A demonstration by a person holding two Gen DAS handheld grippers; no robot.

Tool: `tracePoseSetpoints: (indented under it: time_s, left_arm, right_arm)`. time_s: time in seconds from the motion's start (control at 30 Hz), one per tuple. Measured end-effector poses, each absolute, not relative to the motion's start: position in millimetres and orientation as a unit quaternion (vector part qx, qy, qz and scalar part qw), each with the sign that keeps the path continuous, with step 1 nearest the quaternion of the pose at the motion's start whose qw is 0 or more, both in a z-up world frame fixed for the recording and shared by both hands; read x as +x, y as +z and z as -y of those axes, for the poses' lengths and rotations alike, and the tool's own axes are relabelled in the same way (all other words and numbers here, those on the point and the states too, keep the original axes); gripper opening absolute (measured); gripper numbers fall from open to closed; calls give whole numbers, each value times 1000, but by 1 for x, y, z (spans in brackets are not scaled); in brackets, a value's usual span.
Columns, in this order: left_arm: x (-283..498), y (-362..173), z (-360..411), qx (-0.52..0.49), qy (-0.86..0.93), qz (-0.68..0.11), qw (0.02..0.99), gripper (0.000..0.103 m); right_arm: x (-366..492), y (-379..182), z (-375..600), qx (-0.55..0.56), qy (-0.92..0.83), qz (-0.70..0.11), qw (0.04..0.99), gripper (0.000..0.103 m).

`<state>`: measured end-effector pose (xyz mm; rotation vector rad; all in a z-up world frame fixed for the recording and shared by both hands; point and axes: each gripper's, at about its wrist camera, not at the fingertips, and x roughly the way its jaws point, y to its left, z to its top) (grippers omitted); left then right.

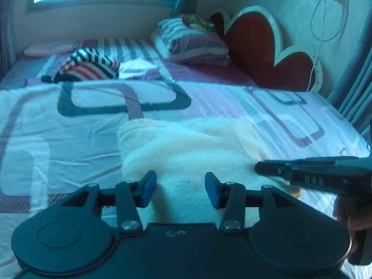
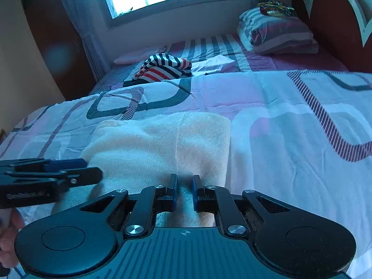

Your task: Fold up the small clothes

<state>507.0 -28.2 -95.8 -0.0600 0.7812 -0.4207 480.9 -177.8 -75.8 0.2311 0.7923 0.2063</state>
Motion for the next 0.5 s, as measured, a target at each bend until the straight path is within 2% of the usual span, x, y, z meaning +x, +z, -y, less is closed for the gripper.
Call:
tracePoseSetpoints:
  time_s: [0.13,0.23,0.3,0.5]
  left_arm:
    - [482,-97,22,-26,-194,-380,904,44]
    - [484,-113,29,-7,-176,-397,901,48]
    - [487,-113,25,-19,-176,-400,899,49]
    - [456,-99,13,-8,-183,-387,904,47]
  right_arm:
    - [451,-57,181,122,128,-353,919,10]
    - [456,-85,166,76,115,-409,902,10]
    - [457,-90,174,105,112,-400,903,10]
    - [421,-57,174,84,121,-373,916,10]
